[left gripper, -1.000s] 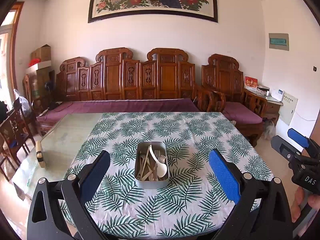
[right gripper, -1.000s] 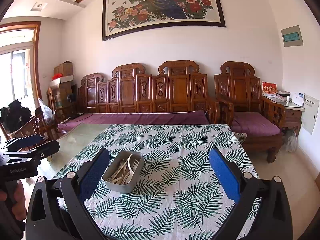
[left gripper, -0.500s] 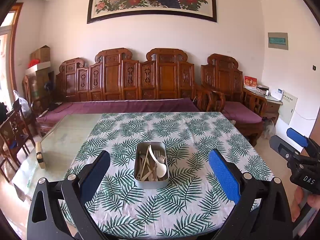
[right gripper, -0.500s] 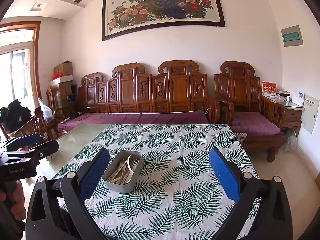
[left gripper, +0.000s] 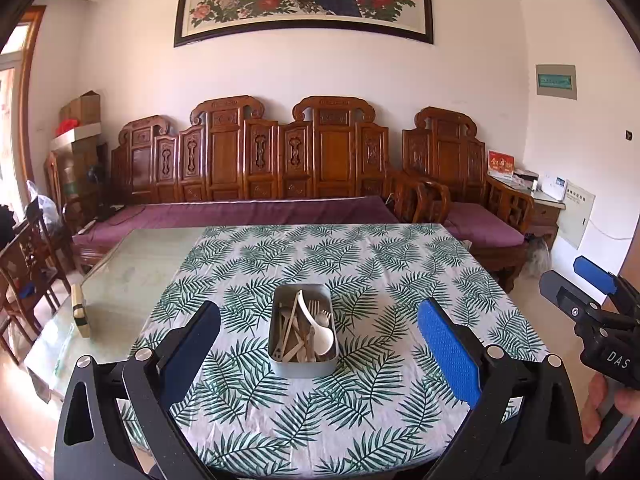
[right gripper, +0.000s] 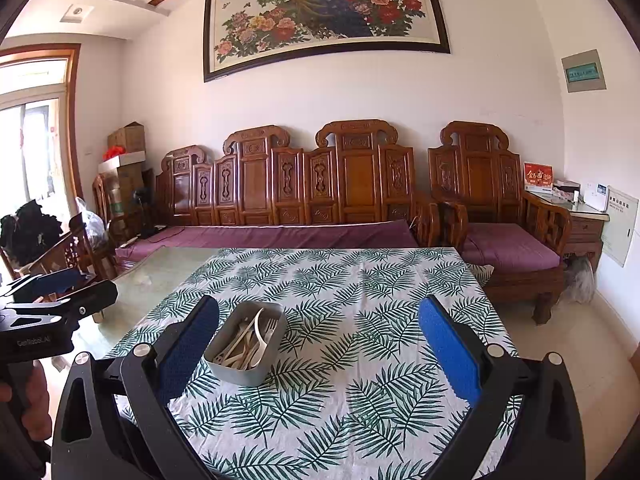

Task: Organize utensils

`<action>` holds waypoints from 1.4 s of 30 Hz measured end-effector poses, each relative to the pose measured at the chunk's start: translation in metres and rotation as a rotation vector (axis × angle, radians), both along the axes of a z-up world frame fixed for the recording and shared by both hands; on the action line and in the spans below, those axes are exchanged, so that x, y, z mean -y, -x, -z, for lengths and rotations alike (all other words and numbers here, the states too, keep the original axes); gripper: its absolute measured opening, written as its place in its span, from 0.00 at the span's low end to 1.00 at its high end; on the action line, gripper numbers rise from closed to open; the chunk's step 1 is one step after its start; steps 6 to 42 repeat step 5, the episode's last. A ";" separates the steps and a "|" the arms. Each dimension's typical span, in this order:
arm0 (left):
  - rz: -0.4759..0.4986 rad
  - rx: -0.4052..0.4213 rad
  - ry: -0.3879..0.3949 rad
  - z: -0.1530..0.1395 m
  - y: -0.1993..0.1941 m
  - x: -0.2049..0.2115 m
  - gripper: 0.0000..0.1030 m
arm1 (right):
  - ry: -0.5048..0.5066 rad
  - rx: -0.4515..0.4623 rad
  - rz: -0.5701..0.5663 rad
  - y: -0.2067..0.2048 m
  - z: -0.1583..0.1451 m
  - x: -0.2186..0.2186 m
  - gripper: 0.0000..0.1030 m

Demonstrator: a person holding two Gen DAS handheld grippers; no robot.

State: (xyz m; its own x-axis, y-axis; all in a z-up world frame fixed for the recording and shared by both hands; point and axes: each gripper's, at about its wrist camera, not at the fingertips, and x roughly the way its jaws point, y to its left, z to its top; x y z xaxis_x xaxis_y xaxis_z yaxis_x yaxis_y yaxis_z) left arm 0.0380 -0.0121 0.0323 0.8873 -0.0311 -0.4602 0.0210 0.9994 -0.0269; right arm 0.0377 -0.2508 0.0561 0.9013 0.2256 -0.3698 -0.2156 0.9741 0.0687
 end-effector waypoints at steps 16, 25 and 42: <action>0.002 0.000 0.000 0.001 0.000 0.000 0.93 | -0.002 0.002 0.002 -0.001 0.000 0.001 0.97; 0.002 0.000 0.000 0.001 0.000 0.000 0.93 | -0.002 0.002 0.002 -0.001 0.000 0.001 0.97; 0.002 0.000 0.000 0.001 0.000 0.000 0.93 | -0.002 0.002 0.002 -0.001 0.000 0.001 0.97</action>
